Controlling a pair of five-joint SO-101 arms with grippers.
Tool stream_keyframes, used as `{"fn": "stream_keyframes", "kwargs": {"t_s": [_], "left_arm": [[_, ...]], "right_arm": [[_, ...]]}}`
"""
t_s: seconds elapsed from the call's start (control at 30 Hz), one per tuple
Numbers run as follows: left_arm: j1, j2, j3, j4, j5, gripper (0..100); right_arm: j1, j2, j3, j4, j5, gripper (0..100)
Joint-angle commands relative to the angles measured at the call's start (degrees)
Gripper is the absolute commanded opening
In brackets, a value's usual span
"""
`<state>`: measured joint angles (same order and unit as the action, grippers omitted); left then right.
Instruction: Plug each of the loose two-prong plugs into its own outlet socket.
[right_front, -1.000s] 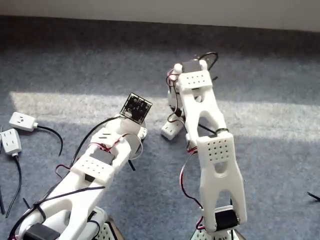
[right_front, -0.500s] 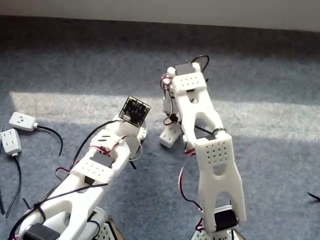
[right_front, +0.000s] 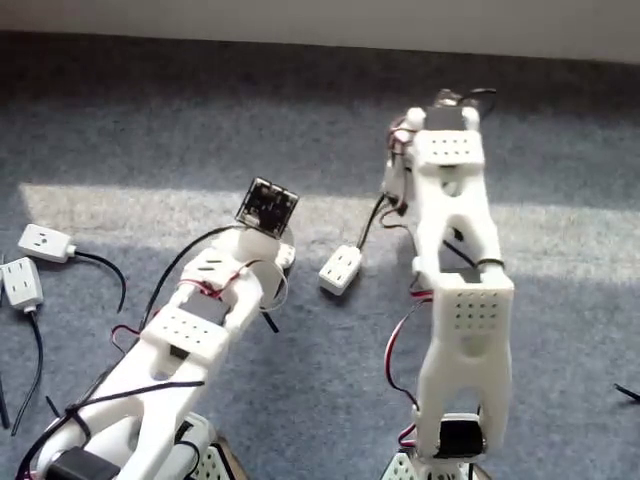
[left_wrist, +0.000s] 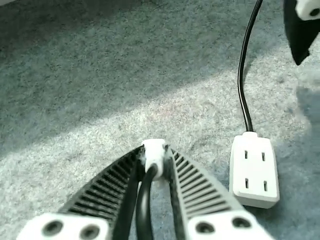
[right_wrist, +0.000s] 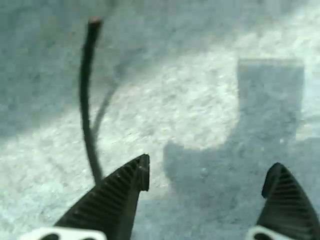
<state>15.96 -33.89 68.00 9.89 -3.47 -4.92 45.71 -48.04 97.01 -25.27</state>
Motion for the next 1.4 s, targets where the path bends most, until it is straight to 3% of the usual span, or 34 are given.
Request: {"fn": "stream_keyframes", "kwargs": {"t_s": [0.0, 0.1, 0.33, 0.43, 0.53, 0.8, 0.97, 1.07, 1.13, 1.37], "left_arm": [[-0.4, -1.4, -10.9, 13.5, 4.3, 1], [-0.5, -1.4, -12.0, 15.4, 6.2, 1], [-6.5, -1.8, -15.5, 15.7, 27.2, 1], [-7.3, -1.6, -15.4, 15.6, 29.0, 1], [-6.3, -2.0, -14.1, 15.7, 29.7, 1], [3.5, -14.1, -5.3, 15.5, 43.1, 1], [5.3, -26.2, 3.4, 13.5, 43.5, 1], [3.3, -32.0, 9.5, 11.3, 38.1, 1], [2.7, -34.5, 11.8, 7.2, 38.6, 1], [3.5, -30.5, 11.2, 4.7, 36.9, 1]], "right_arm": [[7.5, -3.0, 2.1, -0.7, 0.6, 35.3], [9.9, -0.1, 4.3, -1.7, 1.0, 35.3], [9.7, 5.3, 4.4, -4.2, 0.6, 35.3], [10.0, 8.8, 4.4, -7.9, 0.6, 35.3], [10.0, 11.3, 3.3, -7.1, 0.5, 35.3], [9.7, 11.7, 1.8, -7.1, 0.5, 35.3], [9.7, 11.7, 1.8, -7.1, 0.5, 35.3], [9.7, 11.7, 1.8, -7.1, 0.5, 35.3], [9.6, 11.7, 1.8, -7.2, 0.5, 35.3], [9.1, 11.7, 1.7, -7.2, 0.8, 35.3]]}}
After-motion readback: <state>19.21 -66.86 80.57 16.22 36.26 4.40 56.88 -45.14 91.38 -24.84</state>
